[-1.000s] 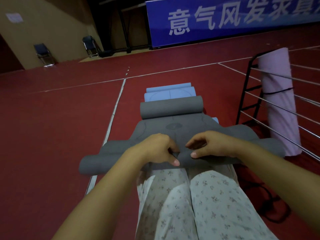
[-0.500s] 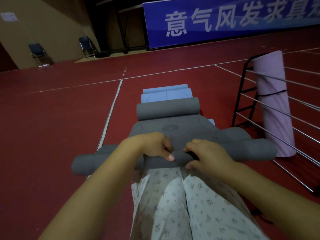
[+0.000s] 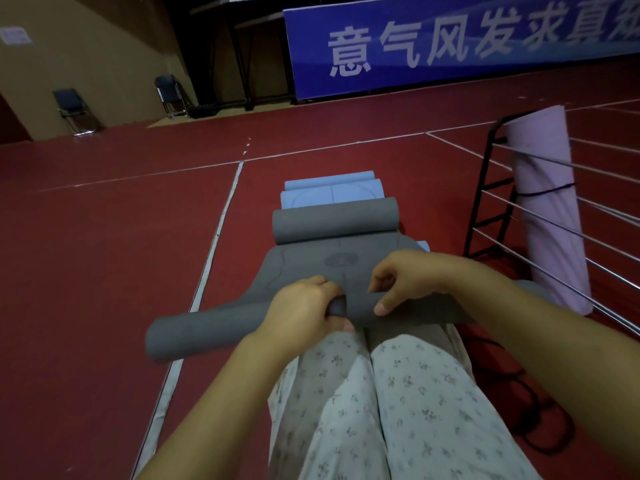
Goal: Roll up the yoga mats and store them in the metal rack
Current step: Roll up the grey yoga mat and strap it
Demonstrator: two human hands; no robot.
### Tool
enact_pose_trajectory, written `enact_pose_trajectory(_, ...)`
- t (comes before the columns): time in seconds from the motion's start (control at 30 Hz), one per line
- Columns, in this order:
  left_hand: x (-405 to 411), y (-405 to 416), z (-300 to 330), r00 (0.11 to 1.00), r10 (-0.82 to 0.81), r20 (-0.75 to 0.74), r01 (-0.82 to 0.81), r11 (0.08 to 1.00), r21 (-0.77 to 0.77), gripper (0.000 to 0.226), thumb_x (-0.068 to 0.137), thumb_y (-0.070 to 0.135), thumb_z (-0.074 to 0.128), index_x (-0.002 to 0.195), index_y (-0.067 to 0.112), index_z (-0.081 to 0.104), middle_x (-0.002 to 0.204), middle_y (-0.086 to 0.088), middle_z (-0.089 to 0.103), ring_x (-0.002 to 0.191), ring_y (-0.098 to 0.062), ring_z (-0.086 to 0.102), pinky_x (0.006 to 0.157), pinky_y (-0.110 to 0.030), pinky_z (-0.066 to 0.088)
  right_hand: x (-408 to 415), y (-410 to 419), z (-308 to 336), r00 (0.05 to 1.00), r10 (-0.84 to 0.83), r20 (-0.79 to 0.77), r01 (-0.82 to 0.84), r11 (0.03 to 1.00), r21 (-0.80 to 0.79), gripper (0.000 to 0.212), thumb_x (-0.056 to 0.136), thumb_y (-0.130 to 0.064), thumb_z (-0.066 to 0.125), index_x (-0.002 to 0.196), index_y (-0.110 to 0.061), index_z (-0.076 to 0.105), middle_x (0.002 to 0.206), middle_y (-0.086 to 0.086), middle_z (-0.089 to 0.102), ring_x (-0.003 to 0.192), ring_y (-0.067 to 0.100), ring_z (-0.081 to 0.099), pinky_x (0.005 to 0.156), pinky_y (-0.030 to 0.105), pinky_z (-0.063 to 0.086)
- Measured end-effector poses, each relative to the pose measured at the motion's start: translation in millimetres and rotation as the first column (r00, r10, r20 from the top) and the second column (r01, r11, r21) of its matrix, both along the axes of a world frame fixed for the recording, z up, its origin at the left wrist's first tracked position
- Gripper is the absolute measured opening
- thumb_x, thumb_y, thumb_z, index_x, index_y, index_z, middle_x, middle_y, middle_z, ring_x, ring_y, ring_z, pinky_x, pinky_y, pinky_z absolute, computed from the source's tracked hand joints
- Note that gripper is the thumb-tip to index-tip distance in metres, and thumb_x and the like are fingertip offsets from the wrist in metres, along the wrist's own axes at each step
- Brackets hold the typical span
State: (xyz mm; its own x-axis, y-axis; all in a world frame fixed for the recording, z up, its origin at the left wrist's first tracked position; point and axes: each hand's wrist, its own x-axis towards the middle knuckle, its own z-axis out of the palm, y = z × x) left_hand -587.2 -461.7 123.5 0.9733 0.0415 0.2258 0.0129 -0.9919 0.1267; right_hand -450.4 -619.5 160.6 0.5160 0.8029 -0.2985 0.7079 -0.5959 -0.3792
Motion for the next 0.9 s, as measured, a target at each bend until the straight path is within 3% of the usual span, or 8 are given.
enact_pose_trajectory(0.13, 12, 6, 14, 0.987, -0.041, -0.153, 0.032, 0.997, -0.064, 0.043, 0.082, 0.05, 0.065, 0.113, 0.021, 0.063, 0.11, 0.0, 0.061, 0.101, -0.019, 0.056, 0.078, -0.03, 0.044, 5, 0, 6, 0.993, -0.038, -0.112, 0.039, 0.999, 0.011, 0.029, 0.076, -0.036, 0.077, 0.103, -0.026, 0.07, 0.102, -0.011, 0.069, 0.097, 0.01, 0.063, 0.095, 0.031, 0.048)
enact_pose_trajectory(0.27, 25, 14, 22, 0.957, -0.079, -0.279, 0.048, 0.992, -0.118, 0.039, 0.083, 0.047, 0.065, 0.105, 0.015, 0.066, 0.103, -0.004, 0.065, 0.096, -0.022, 0.057, 0.083, -0.039, 0.047, 3, -3, 6, 0.995, -0.046, -0.087, 0.045, 0.999, -0.017, 0.039, 0.083, -0.04, 0.07, 0.119, -0.028, 0.064, 0.118, -0.009, 0.064, 0.105, 0.01, 0.059, 0.098, 0.03, 0.045)
enact_pose_trajectory(0.37, 31, 20, 23, 0.944, -0.086, -0.32, 0.03, 0.984, -0.176, 0.038, 0.084, 0.044, 0.066, 0.1, 0.009, 0.066, 0.097, -0.009, 0.065, 0.09, -0.024, 0.058, 0.081, -0.04, 0.048, -10, -13, -5, 0.978, -0.075, 0.196, 0.051, 0.991, 0.125, 0.046, 0.084, -0.045, 0.066, 0.125, -0.027, 0.058, 0.124, -0.006, 0.056, 0.113, 0.012, 0.053, 0.096, 0.028, 0.042)
enact_pose_trajectory(0.47, 38, 25, 25, 0.93, -0.094, -0.355, 0.02, 0.978, -0.206, 0.037, 0.086, 0.043, 0.064, 0.093, 0.007, 0.066, 0.092, -0.012, 0.065, 0.087, -0.027, 0.059, 0.079, -0.041, 0.047, -32, -24, -20, 0.852, -0.119, 0.51, 0.033, 0.984, 0.175, 0.047, 0.081, -0.051, 0.064, 0.12, -0.026, 0.054, 0.118, -0.004, 0.049, 0.112, 0.018, 0.048, 0.088, 0.03, 0.038)
enact_pose_trajectory(0.53, 43, 28, 29, 0.915, -0.105, -0.389, 0.02, 0.976, -0.218, 0.036, 0.087, 0.044, 0.063, 0.096, 0.009, 0.068, 0.094, -0.011, 0.067, 0.089, -0.026, 0.06, 0.082, -0.04, 0.047, -43, -25, -34, 0.807, -0.149, 0.571, 0.03, 0.977, 0.212, 0.053, 0.072, -0.05, 0.073, 0.112, -0.021, 0.055, 0.11, -0.001, 0.051, 0.103, 0.022, 0.051, 0.081, 0.034, 0.04)
enact_pose_trajectory(0.63, 50, 30, 34, 0.883, -0.104, -0.458, 0.002, 0.976, -0.218, 0.038, 0.088, 0.045, 0.061, 0.105, 0.012, 0.069, 0.104, -0.008, 0.068, 0.095, -0.024, 0.06, 0.087, -0.037, 0.047, -41, -21, -56, 0.753, -0.19, 0.63, 0.005, 0.959, 0.282, 0.064, 0.033, -0.042, 0.092, 0.084, -0.016, 0.061, 0.082, 0.001, 0.057, 0.068, 0.023, 0.057, 0.055, 0.036, 0.047)
enact_pose_trajectory(0.7, 53, 31, 35, 0.867, -0.097, -0.488, -0.025, 0.971, -0.237, 0.039, 0.088, 0.046, 0.06, 0.108, 0.014, 0.069, 0.107, -0.006, 0.067, 0.099, -0.022, 0.06, 0.089, -0.036, 0.047, -35, -19, -61, 0.743, -0.222, 0.632, 0.002, 0.944, 0.33, 0.063, 0.027, -0.036, 0.093, 0.078, -0.016, 0.061, 0.075, 0.002, 0.058, 0.061, 0.023, 0.056, 0.05, 0.035, 0.046)
enact_pose_trajectory(0.9, 51, 38, 20, 0.888, -0.064, -0.456, -0.034, 0.979, -0.203, 0.041, 0.089, 0.049, 0.056, 0.118, 0.022, 0.065, 0.123, -0.004, 0.057, 0.116, -0.022, 0.051, 0.102, -0.038, 0.04, -22, -22, -60, 0.802, -0.154, 0.577, -0.075, 0.932, 0.354, 0.045, 0.058, -0.034, 0.084, 0.09, -0.012, 0.061, 0.088, 0.006, 0.058, 0.077, 0.03, 0.057, 0.062, 0.036, 0.043)
